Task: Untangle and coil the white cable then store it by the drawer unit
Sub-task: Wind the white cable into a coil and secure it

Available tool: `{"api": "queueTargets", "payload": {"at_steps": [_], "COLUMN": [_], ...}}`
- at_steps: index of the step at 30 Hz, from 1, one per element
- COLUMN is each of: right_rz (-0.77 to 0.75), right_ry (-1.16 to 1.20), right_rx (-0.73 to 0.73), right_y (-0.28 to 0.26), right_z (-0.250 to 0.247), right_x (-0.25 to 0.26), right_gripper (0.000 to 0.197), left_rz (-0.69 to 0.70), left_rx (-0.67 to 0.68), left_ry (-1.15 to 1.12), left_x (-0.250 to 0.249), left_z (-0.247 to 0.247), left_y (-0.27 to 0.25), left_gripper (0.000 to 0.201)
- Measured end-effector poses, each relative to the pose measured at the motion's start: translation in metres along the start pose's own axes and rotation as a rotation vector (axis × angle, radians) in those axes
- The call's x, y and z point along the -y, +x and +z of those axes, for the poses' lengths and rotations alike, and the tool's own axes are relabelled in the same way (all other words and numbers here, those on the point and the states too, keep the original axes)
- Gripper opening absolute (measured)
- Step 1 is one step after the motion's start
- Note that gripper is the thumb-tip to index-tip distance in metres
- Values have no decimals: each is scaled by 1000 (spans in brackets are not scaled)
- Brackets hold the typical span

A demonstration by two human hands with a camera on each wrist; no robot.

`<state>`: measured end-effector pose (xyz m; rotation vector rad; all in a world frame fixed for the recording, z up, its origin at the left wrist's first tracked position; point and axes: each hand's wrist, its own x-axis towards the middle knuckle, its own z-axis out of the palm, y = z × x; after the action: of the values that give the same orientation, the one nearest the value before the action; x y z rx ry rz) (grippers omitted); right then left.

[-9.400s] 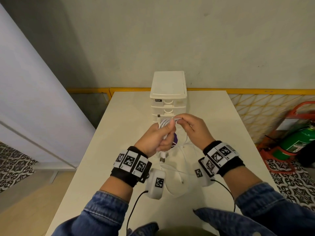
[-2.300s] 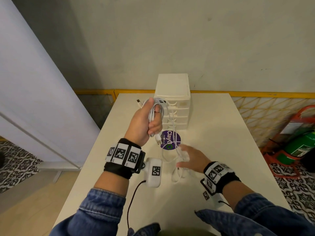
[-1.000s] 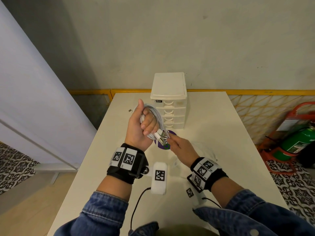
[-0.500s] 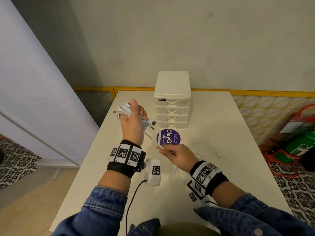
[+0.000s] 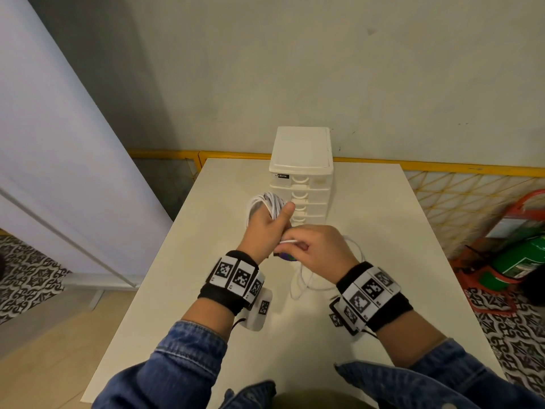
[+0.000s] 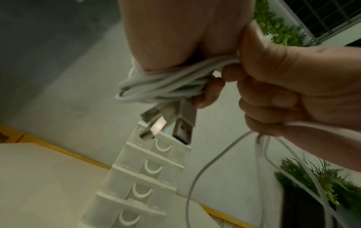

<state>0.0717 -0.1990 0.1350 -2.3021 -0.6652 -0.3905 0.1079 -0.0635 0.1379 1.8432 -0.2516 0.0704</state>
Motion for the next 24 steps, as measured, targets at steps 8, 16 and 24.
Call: {"api": "queueTargets", "payload": {"at_steps": [8, 16, 24], "right_rz": [30, 149, 141], "right_ry": [120, 97, 195], "right_rx": [96, 15, 6], "right_y": [11, 14, 9], "right_z": [-21, -33, -31], "right_x": [-7, -34, -47], "right_gripper": [65, 73, 31], "left_rz": [-156, -298, -356], "left_rx": [507, 737, 706], "left_ry": [-198, -200, -351], "left_x": [5, -6, -15], "left_z": [13, 12, 9], "left_y": [-8, -13, -19], "left_gripper": [84, 82, 51]}}
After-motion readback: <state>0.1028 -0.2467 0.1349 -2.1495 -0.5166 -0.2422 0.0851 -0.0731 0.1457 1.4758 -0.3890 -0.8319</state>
